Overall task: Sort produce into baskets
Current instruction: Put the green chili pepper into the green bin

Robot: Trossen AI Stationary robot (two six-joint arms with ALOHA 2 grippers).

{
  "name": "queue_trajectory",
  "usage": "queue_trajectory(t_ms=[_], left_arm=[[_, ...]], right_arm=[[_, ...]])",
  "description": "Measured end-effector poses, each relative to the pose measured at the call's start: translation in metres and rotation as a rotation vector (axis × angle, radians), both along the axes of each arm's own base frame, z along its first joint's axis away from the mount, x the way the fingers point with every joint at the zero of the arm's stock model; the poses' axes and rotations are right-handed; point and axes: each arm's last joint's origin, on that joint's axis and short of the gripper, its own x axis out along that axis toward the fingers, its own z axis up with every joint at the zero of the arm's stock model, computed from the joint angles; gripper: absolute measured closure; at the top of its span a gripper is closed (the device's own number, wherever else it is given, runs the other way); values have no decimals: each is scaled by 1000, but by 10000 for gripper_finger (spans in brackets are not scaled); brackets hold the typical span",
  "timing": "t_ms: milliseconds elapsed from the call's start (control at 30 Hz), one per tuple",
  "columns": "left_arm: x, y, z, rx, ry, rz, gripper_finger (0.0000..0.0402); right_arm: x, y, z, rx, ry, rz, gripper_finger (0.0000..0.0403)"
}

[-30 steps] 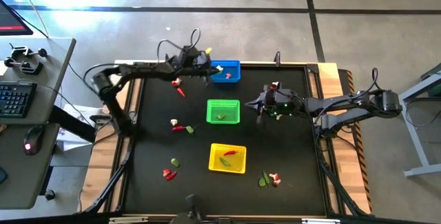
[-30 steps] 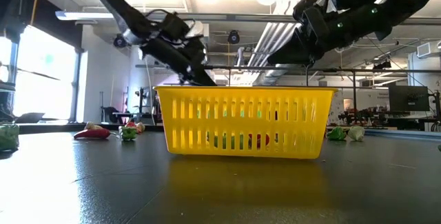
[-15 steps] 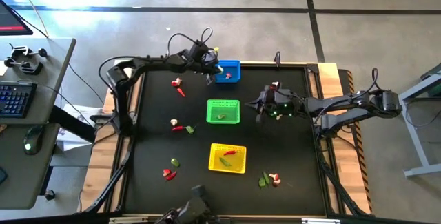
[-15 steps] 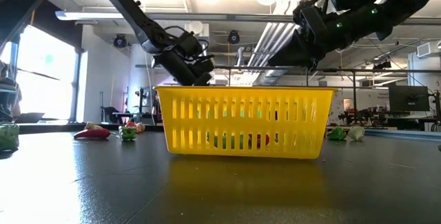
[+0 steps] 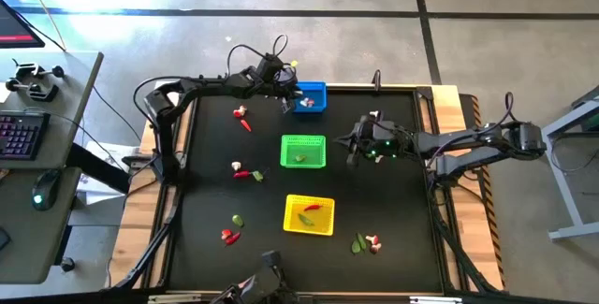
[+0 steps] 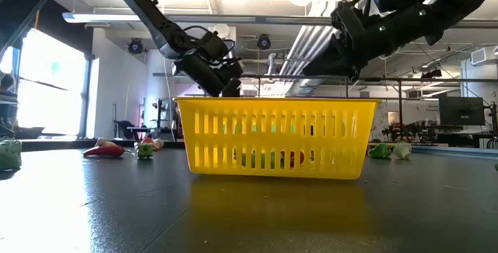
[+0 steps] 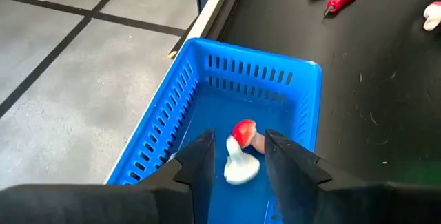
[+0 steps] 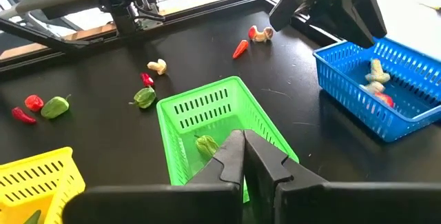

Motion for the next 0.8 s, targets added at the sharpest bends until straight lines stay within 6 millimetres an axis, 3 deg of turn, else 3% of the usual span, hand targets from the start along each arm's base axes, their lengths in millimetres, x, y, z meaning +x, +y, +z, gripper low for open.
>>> queue_trajectory(t_ms=[100, 367, 567, 800], left_arm=[[3, -1, 2, 22, -18, -10, 296], [14, -20, 13, 103, -193, -38, 395], [0, -47, 22, 128, -341, -41, 397], [-35, -98, 25, 178, -435, -114, 401]], right_arm=[[0, 0, 0, 36, -6, -14, 403], [-3, 0, -7, 147, 36, -61, 403], [-9, -1, -17, 170, 140, -149, 403], [-9, -1, -17, 154, 145, -159, 403]])
